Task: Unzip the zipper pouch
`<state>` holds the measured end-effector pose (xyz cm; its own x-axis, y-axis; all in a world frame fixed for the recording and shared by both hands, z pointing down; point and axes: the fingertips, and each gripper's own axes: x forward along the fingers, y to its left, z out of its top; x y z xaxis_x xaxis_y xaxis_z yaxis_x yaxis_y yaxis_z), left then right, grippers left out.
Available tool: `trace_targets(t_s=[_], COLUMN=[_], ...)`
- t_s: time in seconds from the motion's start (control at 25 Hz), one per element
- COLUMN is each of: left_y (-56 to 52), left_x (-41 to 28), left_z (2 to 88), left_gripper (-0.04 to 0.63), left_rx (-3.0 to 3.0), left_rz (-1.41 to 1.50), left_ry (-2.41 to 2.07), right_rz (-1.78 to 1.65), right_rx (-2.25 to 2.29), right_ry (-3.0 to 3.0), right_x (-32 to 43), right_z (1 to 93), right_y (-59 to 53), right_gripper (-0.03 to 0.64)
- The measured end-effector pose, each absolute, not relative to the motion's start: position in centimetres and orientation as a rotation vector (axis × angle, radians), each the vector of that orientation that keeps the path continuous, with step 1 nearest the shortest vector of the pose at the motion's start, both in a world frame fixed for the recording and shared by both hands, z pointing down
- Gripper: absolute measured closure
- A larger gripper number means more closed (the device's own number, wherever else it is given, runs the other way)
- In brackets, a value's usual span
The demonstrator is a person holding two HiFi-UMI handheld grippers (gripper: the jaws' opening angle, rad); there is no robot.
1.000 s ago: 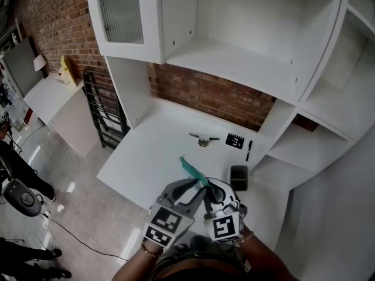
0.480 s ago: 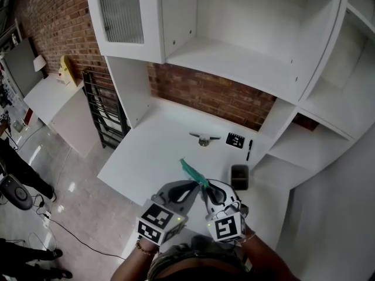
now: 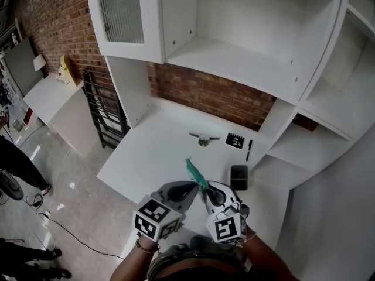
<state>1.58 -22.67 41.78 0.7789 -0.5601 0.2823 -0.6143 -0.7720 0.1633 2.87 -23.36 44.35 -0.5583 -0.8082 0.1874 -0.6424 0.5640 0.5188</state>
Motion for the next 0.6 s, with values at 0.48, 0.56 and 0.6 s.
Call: trace_targets(t_s=[0.48, 0.56, 0.6], left_y=[-23.5, -24.2, -24.4], left_x=[0.7, -0.2, -0.5], left_z=[42.8, 43.1, 43.2], left_gripper=[0.591, 0.592, 0.593], left_rx=[2.676, 2.668, 2.662], left_rz=[0.343, 0.371, 0.371], left_ry=[-0.993, -1.048, -1.053], right_rz=[-0.59, -0.618, -0.628], right_rx=[1.128, 1.103, 1.092], right_ry=[-2.364, -2.378, -2.38], right_x=[2.6, 2.1, 1.9], right_z=[44.6, 44.5, 44.5], right_y=[-22.6, -22.0, -21.8], right_gripper=[0.609, 0.611, 0.611])
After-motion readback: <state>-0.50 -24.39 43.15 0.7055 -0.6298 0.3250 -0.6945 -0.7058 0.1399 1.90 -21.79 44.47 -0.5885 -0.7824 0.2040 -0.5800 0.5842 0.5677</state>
